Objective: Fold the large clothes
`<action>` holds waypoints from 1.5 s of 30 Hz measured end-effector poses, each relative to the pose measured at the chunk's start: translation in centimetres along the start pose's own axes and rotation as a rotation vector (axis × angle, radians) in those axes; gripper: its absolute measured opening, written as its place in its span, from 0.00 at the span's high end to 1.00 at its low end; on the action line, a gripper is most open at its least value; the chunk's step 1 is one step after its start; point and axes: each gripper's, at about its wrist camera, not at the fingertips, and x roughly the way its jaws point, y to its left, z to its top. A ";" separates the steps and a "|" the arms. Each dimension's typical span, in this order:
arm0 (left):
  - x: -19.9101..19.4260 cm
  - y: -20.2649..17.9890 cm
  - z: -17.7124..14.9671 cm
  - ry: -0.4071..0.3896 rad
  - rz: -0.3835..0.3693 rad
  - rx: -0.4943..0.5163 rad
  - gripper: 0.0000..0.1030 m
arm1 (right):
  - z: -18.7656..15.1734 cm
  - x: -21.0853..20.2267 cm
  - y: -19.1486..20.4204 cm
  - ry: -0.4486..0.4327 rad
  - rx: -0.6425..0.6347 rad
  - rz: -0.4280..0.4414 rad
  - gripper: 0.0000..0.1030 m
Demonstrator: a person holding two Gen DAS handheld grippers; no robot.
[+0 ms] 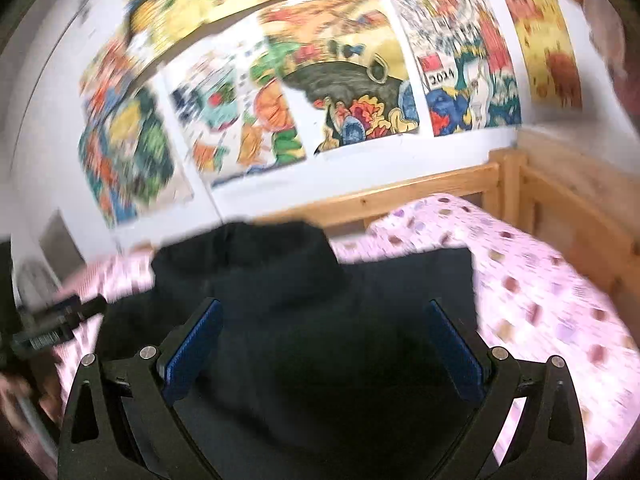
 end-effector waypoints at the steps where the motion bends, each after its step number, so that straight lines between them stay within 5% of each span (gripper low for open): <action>1: 1.2 0.1 0.6 -0.005 0.013 -0.005 0.01 | 0.7 1.4 0.0 0.003 0.017 0.007 0.04; 4: 4.4 0.5 1.8 0.003 0.024 -0.029 0.01 | 1.5 5.8 0.6 0.031 0.043 0.007 0.05; 9: 6.8 0.5 2.1 0.007 0.023 -0.055 0.05 | 1.2 11.2 0.3 0.078 0.082 -0.033 0.21; 14: 8.5 -0.5 1.7 0.030 0.004 -0.022 0.46 | 0.2 12.6 -0.1 0.067 0.145 0.021 0.52; 18: 8.5 -1.1 1.2 0.035 -0.066 -0.029 0.90 | -0.5 12.1 0.5 0.037 0.110 0.035 0.78; 32: -0.3 2.1 -2.3 -0.049 -0.211 -0.036 0.94 | -2.5 3.1 0.6 0.017 0.023 0.071 0.93; 39: -3.5 2.2 -6.4 0.033 -0.217 0.085 0.94 | -4.4 -0.4 1.3 0.090 -0.136 0.021 0.94; 45: -1.0 0.4 -10.0 0.168 -0.126 0.240 0.94 | -6.3 1.0 0.6 0.173 -0.180 -0.054 0.95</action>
